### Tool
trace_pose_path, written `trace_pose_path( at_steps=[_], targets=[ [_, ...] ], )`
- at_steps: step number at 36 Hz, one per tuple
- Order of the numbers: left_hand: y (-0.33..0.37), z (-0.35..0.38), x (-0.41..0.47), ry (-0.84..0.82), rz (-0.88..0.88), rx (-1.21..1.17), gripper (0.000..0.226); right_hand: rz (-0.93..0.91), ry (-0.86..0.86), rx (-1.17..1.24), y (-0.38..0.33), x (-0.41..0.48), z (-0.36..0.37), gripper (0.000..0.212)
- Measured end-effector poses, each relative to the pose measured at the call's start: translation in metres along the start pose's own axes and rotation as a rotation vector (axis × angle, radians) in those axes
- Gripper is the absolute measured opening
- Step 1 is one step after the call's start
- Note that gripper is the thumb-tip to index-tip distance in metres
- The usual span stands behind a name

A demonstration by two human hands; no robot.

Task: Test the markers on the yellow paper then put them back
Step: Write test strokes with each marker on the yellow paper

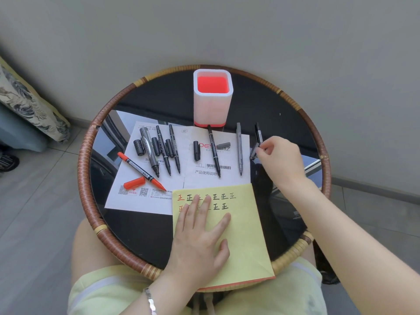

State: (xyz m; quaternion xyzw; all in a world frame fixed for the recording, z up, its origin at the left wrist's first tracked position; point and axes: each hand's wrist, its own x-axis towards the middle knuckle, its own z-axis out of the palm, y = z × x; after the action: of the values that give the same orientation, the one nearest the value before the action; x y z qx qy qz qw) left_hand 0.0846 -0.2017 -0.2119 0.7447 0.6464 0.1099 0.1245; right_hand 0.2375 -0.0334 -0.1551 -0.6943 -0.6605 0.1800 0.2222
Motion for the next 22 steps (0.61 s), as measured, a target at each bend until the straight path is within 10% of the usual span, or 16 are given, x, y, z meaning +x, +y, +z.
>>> trace_pose_path(
  at_steps=[15, 22],
  targets=[
    [0.000, 0.000, 0.000, -0.003, 0.001, 0.006, 0.045, 0.248, -0.247, 0.028, 0.012, 0.016, -0.004, 0.014],
    [0.000, 0.001, 0.000, 0.013, 0.002, -0.003, 0.044, 0.284, -0.150, 0.573, 0.010, -0.013, -0.039, 0.018]
  ],
)
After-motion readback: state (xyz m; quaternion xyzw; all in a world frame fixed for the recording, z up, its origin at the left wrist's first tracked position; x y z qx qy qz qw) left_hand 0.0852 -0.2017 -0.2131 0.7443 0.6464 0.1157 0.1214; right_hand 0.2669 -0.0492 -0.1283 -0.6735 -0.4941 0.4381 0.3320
